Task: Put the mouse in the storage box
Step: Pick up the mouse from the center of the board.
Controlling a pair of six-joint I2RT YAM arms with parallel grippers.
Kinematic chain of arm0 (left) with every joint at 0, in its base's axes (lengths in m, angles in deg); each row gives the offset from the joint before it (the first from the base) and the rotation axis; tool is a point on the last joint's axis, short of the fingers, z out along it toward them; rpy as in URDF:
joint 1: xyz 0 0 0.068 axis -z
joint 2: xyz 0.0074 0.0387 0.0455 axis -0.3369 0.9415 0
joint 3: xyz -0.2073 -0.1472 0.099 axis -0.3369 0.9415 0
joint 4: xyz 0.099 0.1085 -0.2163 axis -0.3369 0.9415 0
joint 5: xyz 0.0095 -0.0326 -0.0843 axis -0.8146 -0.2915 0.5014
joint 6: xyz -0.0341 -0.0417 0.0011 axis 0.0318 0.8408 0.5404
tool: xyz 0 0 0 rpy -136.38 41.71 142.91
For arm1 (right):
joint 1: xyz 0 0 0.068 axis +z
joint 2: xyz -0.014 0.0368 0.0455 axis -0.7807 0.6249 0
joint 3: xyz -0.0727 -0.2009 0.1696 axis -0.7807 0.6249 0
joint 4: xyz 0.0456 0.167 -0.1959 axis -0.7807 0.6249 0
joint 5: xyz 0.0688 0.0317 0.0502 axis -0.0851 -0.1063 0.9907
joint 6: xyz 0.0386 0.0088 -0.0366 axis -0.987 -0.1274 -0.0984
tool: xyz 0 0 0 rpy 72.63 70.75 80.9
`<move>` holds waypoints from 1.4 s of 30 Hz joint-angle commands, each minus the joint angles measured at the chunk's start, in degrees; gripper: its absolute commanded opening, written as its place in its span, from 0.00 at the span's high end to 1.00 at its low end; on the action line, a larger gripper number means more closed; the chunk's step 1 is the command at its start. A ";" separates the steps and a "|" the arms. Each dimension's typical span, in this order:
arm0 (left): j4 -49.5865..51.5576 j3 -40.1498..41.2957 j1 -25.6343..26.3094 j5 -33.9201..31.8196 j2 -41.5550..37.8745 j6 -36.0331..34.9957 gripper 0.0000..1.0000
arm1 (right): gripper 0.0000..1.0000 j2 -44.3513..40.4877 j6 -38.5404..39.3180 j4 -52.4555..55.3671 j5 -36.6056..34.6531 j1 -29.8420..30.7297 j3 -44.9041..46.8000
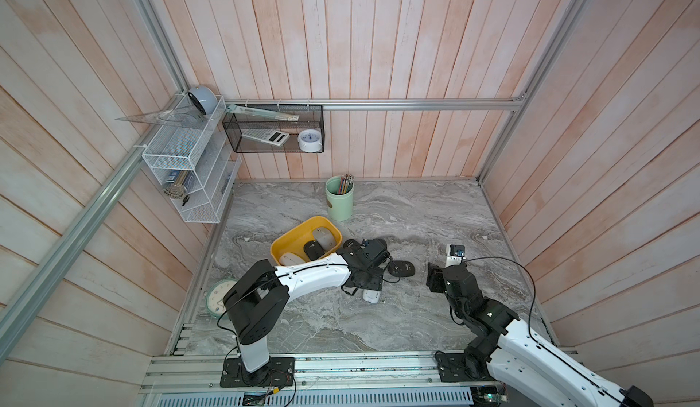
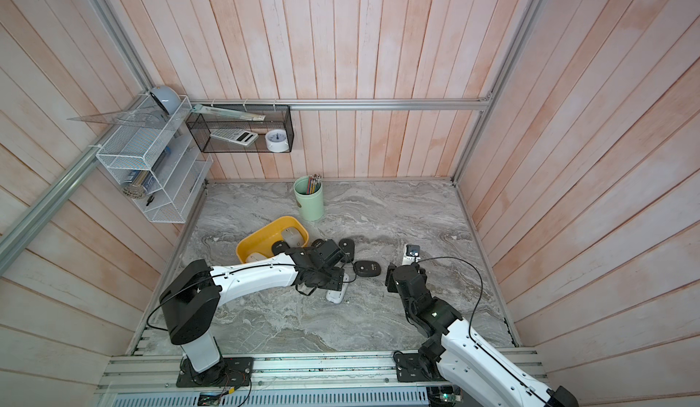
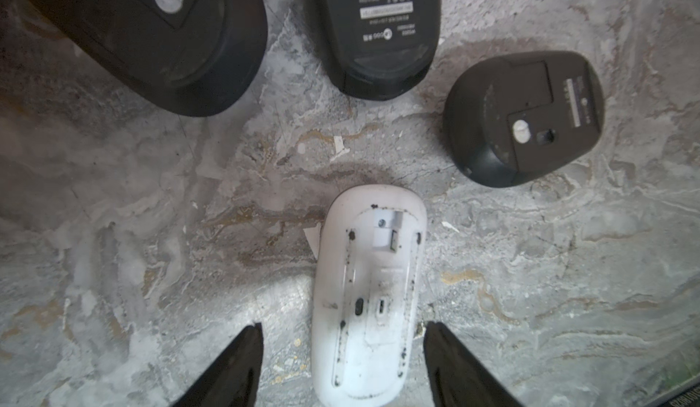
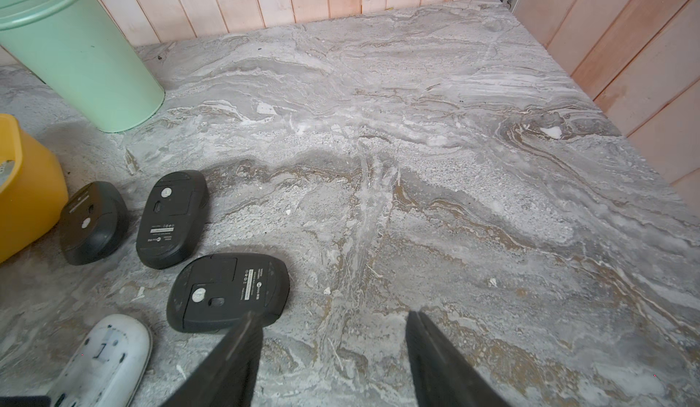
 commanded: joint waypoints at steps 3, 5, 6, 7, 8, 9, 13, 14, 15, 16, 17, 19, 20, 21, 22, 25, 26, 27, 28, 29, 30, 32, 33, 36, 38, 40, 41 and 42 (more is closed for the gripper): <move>-1.05 -1.15 0.34 1.70 2.47 0.49 0.30 | 0.34 0.32 -0.55 -1.07 0.42 -0.23 -0.24; -1.32 -1.08 0.56 2.33 3.26 0.33 0.30 | 0.34 0.37 -0.59 -1.20 0.45 -0.23 -0.25; -1.40 -1.18 0.65 2.56 3.52 0.29 0.30 | 0.34 0.46 -0.56 -1.24 0.50 -0.26 -0.26; -1.47 -1.24 0.70 2.73 3.87 0.19 0.30 | 0.34 0.61 -0.46 -1.41 0.66 -0.25 -0.26; -1.41 -1.31 0.86 2.80 4.17 0.22 0.31 | 0.34 0.84 -0.46 -1.50 0.79 -0.23 -0.26; -1.34 -1.33 0.81 2.68 4.50 0.23 0.33 | 0.34 1.10 -0.37 -1.54 0.85 -0.23 -0.32; -1.32 -1.31 0.80 2.12 5.68 0.64 0.39 | 0.34 1.70 -0.37 -1.61 0.91 -0.23 -0.44; -1.39 -1.31 0.78 2.29 6.02 0.67 0.39 | 0.34 1.69 -0.42 -1.59 0.90 -0.23 -0.51; -1.49 -1.30 0.85 2.43 6.45 0.71 0.40 | 0.34 1.70 -0.37 -1.64 0.86 -0.23 -0.50; -1.49 -1.30 0.85 2.67 6.86 0.74 0.40 | 0.34 1.70 -0.38 -1.67 0.85 -0.23 -0.43; -1.58 -1.27 0.79 2.72 7.15 0.76 0.40 | 0.34 1.62 -0.37 -1.72 0.85 -0.23 -0.43; -1.84 -1.31 0.79 3.18 7.71 0.76 0.40 | 0.34 1.68 -0.37 -1.79 0.89 -0.25 -0.42; -1.97 -1.33 0.85 3.41 7.86 0.76 0.40 | 0.34 1.69 -0.37 -1.82 0.88 -0.23 -0.40; -2.13 -1.31 0.86 3.70 8.09 0.80 0.40 | 0.34 1.69 -0.37 -1.79 0.88 -0.24 -0.38; -2.36 -1.27 0.81 3.97 8.26 0.89 0.40 | 0.34 1.75 -0.37 -1.79 0.87 -0.26 -0.39; -3.28 -1.17 0.85 4.91 8.66 1.11 0.42 | 0.34 1.78 -0.38 -1.77 0.85 -0.23 -0.38; -3.43 -1.36 0.83 5.07 8.83 1.15 0.43 | 0.34 1.78 -0.37 -1.86 0.89 -0.23 -0.41; -3.58 -1.40 0.79 5.27 8.95 1.21 0.45 | 0.34 1.78 -0.38 -1.79 0.91 -0.23 -0.43; -3.73 -1.49 0.78 5.27 8.98 1.28 0.47 | 0.34 1.78 -0.37 -1.81 0.80 -0.23 -0.36; -3.78 -1.55 0.82 5.27 9.10 1.28 0.48 | 0.34 1.78 -0.37 -1.90 0.79 -0.26 -0.41; -3.91 -1.57 0.80 5.26 9.06 1.41 0.50 | 0.34 1.78 -0.37 -1.87 0.83 -0.29 -0.41; -4.25 -1.54 0.83 5.40 9.12 1.46 0.52 | 0.34 1.87 -0.37 -1.91 0.81 -0.30 -0.42; -4.52 -1.54 0.79 5.66 9.08 1.54 0.52 | 0.34 1.87 -0.37 -1.88 0.82 -0.24 -0.42; -5.01 -1.50 0.83 6.24 9.18 1.66 0.50 | 0.34 2.04 -0.37 -1.97 0.82 -0.25 -0.43; -5.27 -1.46 0.79 6.72 9.39 1.55 0.43 | 0.34 2.04 -0.37 -1.88 0.70 -0.23 -0.51; -5.43 -1.46 0.81 7.08 9.81 1.46 0.36 | 0.34 2.04 -0.37 -1.93 0.73 -0.26 -0.51; -5.45 -1.50 0.79 7.16 10.07 1.46 0.35 | 0.34 2.04 -0.38 -1.85 0.74 -0.24 -0.51; -5.39 -1.50 0.79 7.24 10.31 1.46 0.34 | 0.34 2.07 -0.37 -1.88 0.76 -0.28 -0.49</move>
